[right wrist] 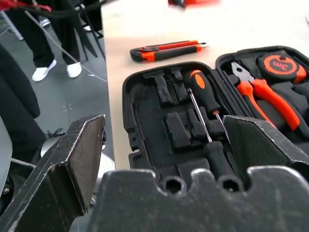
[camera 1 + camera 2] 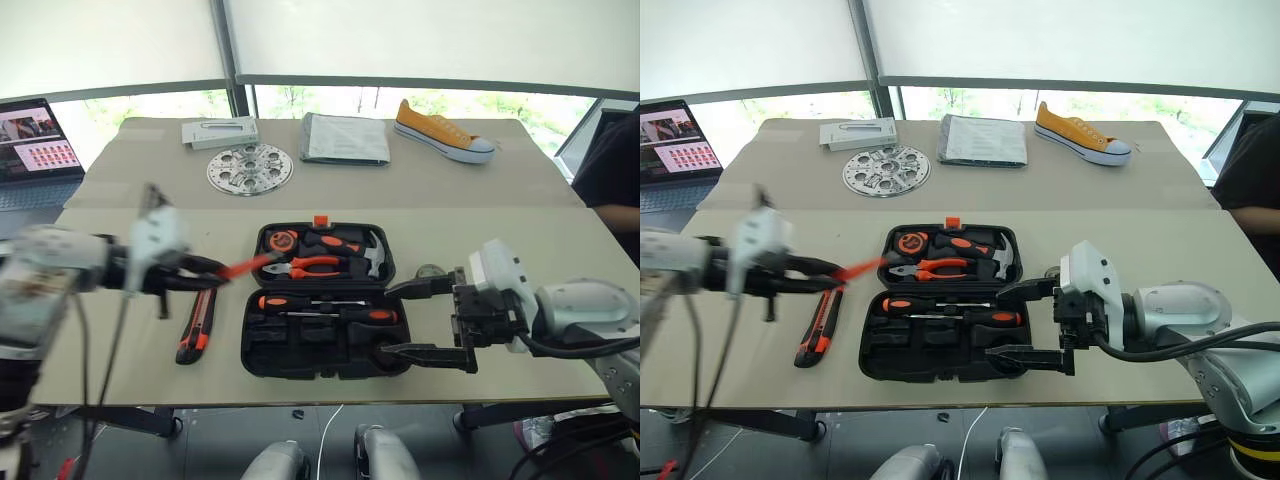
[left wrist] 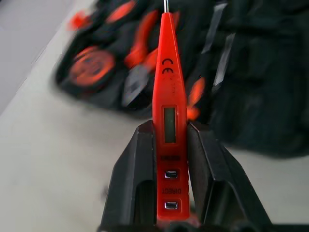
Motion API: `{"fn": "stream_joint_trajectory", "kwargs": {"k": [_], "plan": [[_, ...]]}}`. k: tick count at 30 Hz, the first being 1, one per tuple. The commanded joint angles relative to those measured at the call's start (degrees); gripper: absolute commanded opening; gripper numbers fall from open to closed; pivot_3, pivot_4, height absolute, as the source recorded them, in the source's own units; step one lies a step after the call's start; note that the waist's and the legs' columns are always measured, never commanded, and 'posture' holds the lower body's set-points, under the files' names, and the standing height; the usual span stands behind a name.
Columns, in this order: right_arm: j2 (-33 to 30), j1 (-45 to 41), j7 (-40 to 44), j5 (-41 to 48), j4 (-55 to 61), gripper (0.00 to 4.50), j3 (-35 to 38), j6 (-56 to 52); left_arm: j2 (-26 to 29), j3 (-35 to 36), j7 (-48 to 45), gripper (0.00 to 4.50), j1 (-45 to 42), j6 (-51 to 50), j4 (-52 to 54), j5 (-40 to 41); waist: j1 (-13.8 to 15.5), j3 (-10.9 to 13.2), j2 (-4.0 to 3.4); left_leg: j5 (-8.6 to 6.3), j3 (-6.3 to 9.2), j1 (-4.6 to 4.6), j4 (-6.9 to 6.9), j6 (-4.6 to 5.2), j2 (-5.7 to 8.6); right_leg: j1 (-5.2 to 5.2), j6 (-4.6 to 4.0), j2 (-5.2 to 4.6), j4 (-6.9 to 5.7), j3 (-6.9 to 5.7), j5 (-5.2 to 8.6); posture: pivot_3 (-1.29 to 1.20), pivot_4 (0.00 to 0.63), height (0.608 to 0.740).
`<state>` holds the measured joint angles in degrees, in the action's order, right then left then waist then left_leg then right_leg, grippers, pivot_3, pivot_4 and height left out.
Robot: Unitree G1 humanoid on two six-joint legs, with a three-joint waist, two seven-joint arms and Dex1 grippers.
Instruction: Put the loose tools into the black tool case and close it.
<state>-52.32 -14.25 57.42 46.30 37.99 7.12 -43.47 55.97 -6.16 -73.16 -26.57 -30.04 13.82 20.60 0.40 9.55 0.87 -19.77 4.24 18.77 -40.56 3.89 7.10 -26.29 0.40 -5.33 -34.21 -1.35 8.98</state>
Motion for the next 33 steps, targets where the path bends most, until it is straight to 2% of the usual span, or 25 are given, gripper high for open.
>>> {"fn": "stream_joint_trajectory", "kwargs": {"k": [1,6,11,28,30,31,33], "plan": [[0.1,1.1,-1.4,0.8,2.9,4.5,1.7,1.3,-2.6,-6.5,0.9,0.44,-4.1,-2.9,0.3,-3.3,-0.4,0.0,0.03,0.01,0.0,0.07,-0.01,0.0,-0.06,-0.05,-0.04,0.06,0.04,0.0,-0.02,0.0,0.15,0.737],[0.1,3.1,-3.0,0.8,3.9,4.5,3.0,1.5,-4.3,-12.6,0.5,0.44,-5.6,-3.9,0.0,-6.9,-0.3,0.0,0.03,0.02,0.05,0.18,-0.19,-0.01,-0.14,-0.08,-0.09,0.09,0.01,0.03,-0.05,0.0,0.15,0.737],[0.3,4.0,-4.4,1.4,4.2,4.5,3.9,1.4,-4.9,-13.9,0.0,0.44,-6.4,-5.1,-0.4,-7.4,0.2,0.0,0.03,0.02,0.05,0.18,-0.25,0.0,-0.11,-0.05,-0.06,0.1,0.01,0.06,-0.07,0.0,0.15,0.737],[2.1,4.4,-7.9,1.8,4.3,4.5,3.7,1.3,-9.5,-19.6,-4.2,0.44,-9.9,1.0,-5.4,-13.0,0.3,0.0,0.03,0.03,0.07,0.2,-0.27,0.01,-0.08,-0.05,-0.05,0.05,0.02,-0.01,-0.07,0.0,0.15,0.737],[2.4,4.4,-8.3,1.9,4.2,4.5,3.5,1.3,-10.1,-19.4,-4.0,1.45,-10.3,0.7,-5.9,-13.2,0.3,0.0,0.03,0.03,0.07,0.2,-0.27,0.01,-0.08,-0.05,-0.05,0.05,0.02,0.0,-0.07,0.0,0.15,0.737],[2.4,4.4,-8.4,1.8,4.3,4.5,3.5,1.2,-10.1,-19.0,-4.3,1.61,-10.5,0.2,-5.7,-12.8,0.3,0.0,0.03,0.03,0.07,0.2,-0.27,0.01,-0.08,-0.05,-0.05,0.05,0.01,0.0,-0.07,0.0,0.15,0.737],[2.5,4.6,-8.5,2.1,4.4,4.5,3.4,1.1,-9.2,-17.5,-5.9,2.4,-10.7,-1.3,-4.5,-11.1,0.3,0.0,0.03,0.03,0.07,0.23,-0.33,0.01,-0.08,-0.05,-0.05,0.05,0.0,0.02,-0.07,0.0,0.15,0.737]]}}
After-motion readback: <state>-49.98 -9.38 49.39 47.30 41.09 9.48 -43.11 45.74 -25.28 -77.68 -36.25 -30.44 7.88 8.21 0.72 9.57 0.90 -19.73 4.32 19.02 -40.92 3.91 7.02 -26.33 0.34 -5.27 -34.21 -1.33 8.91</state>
